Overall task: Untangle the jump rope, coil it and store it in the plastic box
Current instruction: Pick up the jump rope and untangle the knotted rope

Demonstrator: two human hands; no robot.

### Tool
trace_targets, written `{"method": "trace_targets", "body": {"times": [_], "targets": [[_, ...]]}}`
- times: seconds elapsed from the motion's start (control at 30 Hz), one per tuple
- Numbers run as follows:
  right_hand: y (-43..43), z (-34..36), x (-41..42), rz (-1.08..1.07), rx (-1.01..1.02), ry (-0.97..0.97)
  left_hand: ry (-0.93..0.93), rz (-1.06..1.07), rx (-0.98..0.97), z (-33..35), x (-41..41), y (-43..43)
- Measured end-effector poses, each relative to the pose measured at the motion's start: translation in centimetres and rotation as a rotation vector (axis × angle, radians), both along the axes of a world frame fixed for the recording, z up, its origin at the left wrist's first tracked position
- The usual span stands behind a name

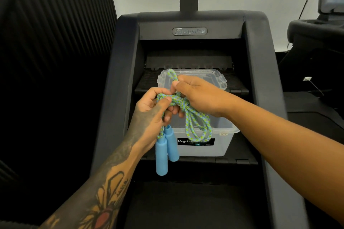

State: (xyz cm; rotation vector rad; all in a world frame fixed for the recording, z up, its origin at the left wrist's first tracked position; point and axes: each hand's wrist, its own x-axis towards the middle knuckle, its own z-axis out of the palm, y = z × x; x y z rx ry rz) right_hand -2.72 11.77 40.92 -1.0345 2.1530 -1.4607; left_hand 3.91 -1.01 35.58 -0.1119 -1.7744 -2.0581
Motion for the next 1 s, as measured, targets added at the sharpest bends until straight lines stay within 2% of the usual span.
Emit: {"method": "trace_targets", "body": {"times": [0.13, 0.27, 0.33, 0.43, 0.5, 0.63, 0.73, 1.0], "targets": [[0.6, 0.0, -0.9, -0.1, 0.069, 0.036, 0.0, 0.077, 0.097, -0.6, -0.2, 0.1], [1.8, 0.0, -1.5, -0.073, 0.167, -0.097, -0.031, 0.103, 0.195, -1.3, -0.1, 0.1], [2.0, 0.0, -1.6, -0.07, 0.133, -0.138, -0.057, 0.196, 0.077, -2.0, 0.0, 0.1], [2.0, 0.2, -1.6, -0.057, 0.161, -0.187, 0.008, 0.387, -0.328, -3.0, 0.5, 0.1], [1.9, 0.3, -1.5, -0.033, 0.227, -0.155, 0.101, 0.426, -0.52, -3.3, 0.7, 0.1], [1.8, 0.5, -1.5, -0.016, 0.275, -0.134, 0.109, 0.25, -0.568, -2.6, 0.8, 0.5], [1.9, 0.8, -1.7, 0.031, 0.304, -0.108, 0.081, 0.172, -0.495, -2.2, 0.8, 0.8], [2.7, 1.2, -2.9, 0.046, 0.26, 0.08, -0.046, -0.058, -0.012, -1.9, 0.1, 0.8]]}}
